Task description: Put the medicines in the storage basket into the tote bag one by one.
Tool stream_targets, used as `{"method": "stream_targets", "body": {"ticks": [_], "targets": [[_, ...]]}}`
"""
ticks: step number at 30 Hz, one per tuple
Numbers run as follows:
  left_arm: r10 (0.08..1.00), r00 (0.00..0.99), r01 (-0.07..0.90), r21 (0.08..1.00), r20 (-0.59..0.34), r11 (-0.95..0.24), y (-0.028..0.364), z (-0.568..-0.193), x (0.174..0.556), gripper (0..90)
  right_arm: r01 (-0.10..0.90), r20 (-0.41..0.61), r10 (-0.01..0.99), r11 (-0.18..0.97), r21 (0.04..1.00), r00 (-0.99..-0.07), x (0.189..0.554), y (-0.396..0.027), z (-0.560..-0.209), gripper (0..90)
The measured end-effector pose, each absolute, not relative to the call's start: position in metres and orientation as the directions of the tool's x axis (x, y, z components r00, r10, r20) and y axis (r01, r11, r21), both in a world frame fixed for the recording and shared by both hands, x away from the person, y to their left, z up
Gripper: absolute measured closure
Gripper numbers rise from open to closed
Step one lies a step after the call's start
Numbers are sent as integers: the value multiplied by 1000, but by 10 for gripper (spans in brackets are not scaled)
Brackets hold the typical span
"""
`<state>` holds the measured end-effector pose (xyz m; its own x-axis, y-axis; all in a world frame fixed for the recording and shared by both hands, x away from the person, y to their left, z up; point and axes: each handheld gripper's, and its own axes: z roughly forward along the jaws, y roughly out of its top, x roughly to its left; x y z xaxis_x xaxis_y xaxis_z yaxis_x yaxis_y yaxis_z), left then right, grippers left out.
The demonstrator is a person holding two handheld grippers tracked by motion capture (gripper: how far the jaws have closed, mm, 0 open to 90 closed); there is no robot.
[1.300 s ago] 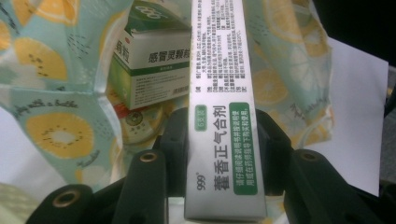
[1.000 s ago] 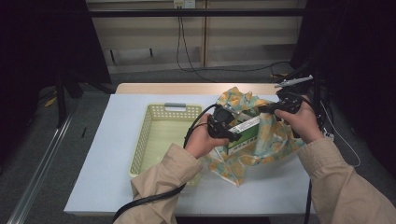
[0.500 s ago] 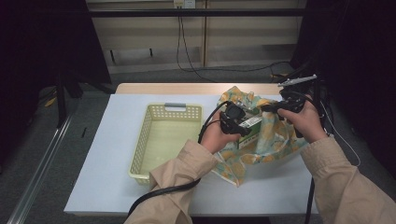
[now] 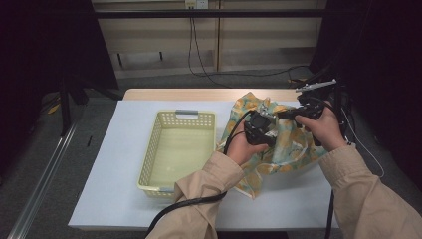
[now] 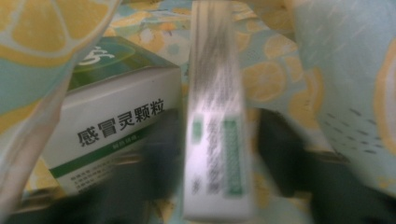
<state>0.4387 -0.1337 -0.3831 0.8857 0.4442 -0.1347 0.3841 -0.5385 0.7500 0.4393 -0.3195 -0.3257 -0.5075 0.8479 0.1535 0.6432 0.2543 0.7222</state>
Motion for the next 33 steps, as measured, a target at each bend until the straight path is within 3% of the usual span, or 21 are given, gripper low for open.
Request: {"method": "stream_targets", "body": {"ticks": [10,13,20,33], "targets": [[407,908,338,749,-100,-570,-102,-362,426,324,645,152,846,260,719,-511,438,-316,-328,897],[419,900,355,756,-118,-550,-90,-357,423,254,647,152,846,262,716,-511,437,-315,-330,896],[401,908,339,773,-120,-537,-70,-346,406,185,654,160,848,256,712,-506,436,-316,-338,896],[337,931,313,779,-139,-543,-53,-354,371,141,658,162,845,261,706,-509,436,-312,-342,896]]}}
